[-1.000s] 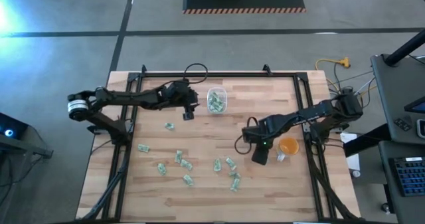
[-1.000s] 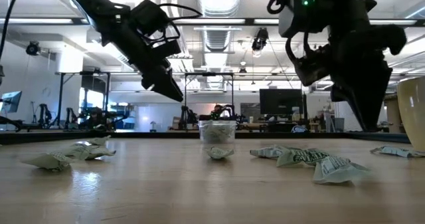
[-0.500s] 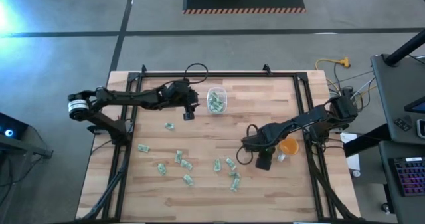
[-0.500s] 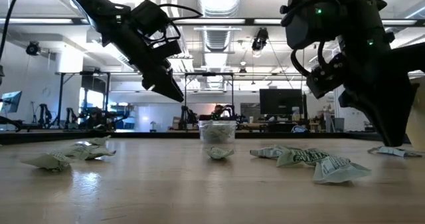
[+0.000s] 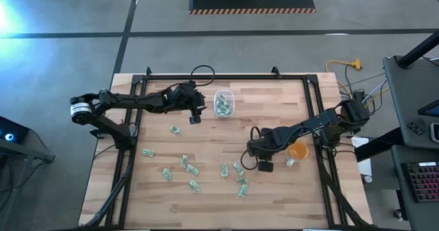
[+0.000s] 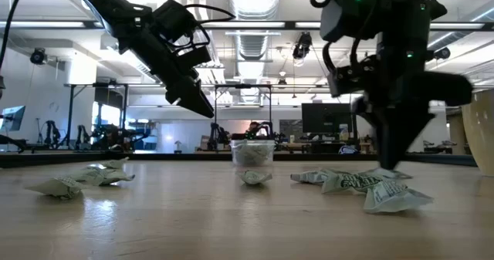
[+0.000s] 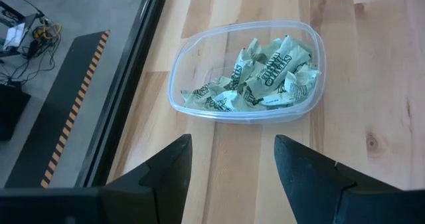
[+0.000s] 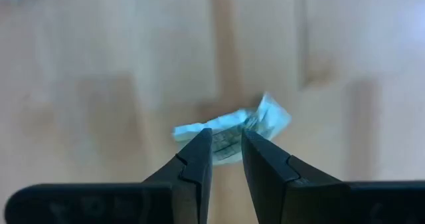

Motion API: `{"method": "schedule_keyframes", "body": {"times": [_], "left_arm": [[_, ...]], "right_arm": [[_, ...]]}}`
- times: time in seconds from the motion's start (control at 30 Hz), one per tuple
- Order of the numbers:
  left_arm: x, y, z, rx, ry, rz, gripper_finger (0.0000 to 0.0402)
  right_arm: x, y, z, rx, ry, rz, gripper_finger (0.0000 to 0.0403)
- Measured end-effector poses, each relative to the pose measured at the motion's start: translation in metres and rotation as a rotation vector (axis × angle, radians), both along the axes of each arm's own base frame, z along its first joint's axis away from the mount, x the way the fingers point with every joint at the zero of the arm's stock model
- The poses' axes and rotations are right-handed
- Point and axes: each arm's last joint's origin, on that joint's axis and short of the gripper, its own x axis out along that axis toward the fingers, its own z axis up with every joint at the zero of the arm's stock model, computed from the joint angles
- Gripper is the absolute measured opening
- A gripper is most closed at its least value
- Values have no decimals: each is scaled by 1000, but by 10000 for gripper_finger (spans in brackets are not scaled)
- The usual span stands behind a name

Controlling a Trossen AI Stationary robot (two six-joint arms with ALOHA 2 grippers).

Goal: Pick and place Stevia / Truvia into bins
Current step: Put the green stevia packet into the transparent bin

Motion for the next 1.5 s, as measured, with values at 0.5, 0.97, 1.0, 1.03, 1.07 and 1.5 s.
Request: {"method": "schedule_keyframes", "body": {"times": [0.5,0.97,1.0,1.03,1.07,1.5], "left_arm": [[0,0,0,-1,2,0,197],[0,0,-1,-3,3,0,197],[0,0,-1,-3,4,0,197],[0,0,-1,-3,3,1,197],[0,0,-1,-3,3,1,197],[0,0,-1,-5,3,2,197]], "right_arm": [[16,-9,14,-43,-108,113,80],[2,-11,2,-12,-12,49,186],[1,-11,1,-12,-6,43,190],[1,-11,1,-10,-7,35,193],[1,-11,1,-9,-9,27,196],[-4,-14,-10,-5,-22,20,167]]}}
